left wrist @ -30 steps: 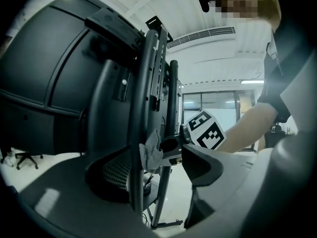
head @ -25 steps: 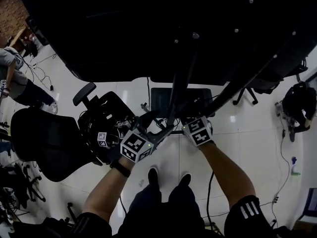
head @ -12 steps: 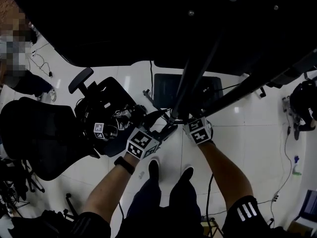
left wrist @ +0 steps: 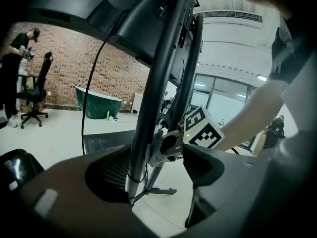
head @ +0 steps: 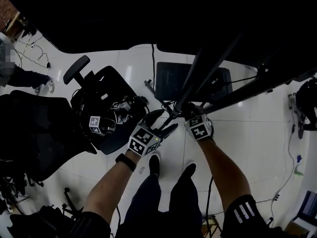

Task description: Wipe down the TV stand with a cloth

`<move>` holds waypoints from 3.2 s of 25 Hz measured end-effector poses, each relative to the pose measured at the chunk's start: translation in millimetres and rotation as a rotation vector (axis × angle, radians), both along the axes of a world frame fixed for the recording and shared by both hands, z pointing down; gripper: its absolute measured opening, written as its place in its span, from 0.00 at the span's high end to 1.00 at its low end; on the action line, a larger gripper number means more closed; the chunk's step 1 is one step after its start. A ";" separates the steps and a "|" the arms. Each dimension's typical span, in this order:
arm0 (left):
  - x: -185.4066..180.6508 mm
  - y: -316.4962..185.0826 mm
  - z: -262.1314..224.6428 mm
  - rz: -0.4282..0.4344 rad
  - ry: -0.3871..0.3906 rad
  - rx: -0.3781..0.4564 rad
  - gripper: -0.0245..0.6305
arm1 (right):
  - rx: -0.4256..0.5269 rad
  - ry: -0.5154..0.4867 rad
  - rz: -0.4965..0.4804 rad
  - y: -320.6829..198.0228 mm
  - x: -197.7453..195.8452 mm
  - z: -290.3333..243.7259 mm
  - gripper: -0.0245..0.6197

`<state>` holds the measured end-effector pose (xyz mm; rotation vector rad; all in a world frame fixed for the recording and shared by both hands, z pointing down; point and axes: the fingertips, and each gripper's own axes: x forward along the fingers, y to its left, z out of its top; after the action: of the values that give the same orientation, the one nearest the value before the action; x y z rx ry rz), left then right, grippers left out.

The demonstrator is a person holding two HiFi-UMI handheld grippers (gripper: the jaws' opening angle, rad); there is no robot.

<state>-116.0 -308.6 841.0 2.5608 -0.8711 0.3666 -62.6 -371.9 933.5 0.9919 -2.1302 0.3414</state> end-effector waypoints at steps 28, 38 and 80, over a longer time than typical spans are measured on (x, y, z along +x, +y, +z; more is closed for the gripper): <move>31.5 56.7 -105.5 -0.025 0.030 0.118 0.43 | 0.105 -0.370 0.089 60.1 57.0 -132.0 0.91; 88.5 111.6 -244.3 -0.065 0.071 0.301 0.43 | 0.303 -0.441 -0.033 124.5 127.8 -324.6 0.91; 191.8 90.1 -602.7 0.152 0.195 0.846 0.43 | 0.940 -0.008 -0.056 -10.0 226.8 -786.5 0.91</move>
<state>75.8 -218.5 238.3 3.3600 -0.8837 -0.2851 164.3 -381.9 147.0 1.4055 -2.3271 -0.7621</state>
